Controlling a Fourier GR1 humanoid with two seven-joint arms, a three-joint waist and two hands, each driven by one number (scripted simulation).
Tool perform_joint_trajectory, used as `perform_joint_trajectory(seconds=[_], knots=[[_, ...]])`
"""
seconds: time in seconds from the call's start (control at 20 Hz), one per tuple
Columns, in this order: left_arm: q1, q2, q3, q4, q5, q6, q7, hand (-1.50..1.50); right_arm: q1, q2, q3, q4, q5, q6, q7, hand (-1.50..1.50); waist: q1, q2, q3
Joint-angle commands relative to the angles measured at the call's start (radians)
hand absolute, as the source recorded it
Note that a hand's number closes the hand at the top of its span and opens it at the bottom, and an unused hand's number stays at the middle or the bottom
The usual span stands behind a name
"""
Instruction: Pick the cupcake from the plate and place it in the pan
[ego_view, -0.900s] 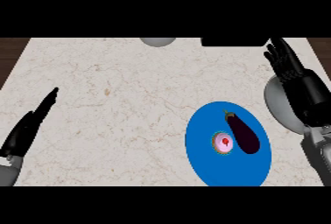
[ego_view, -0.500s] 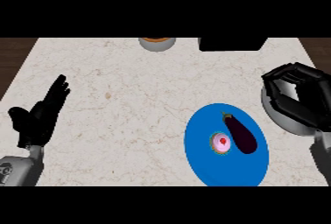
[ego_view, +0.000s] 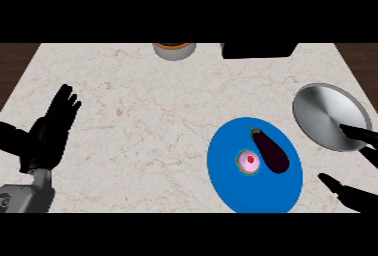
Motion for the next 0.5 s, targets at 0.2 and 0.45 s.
perform_joint_trajectory(seconds=[0.2, 0.45], knots=[[-0.059, 0.005, 0.018, -0.043, 0.006, -0.017, 0.093, 0.00, 0.046, -0.128, -0.019, -0.205, 0.149, 0.086, 0.180, -1.50, 0.032, 0.009, -0.001], [-0.014, -0.030, -0.024, -0.053, -0.030, -0.012, 0.050, 0.00, -0.106, -0.271, 0.015, -0.224, 0.199, 0.237, 0.426, -1.50, 0.057, 0.012, -0.003]])
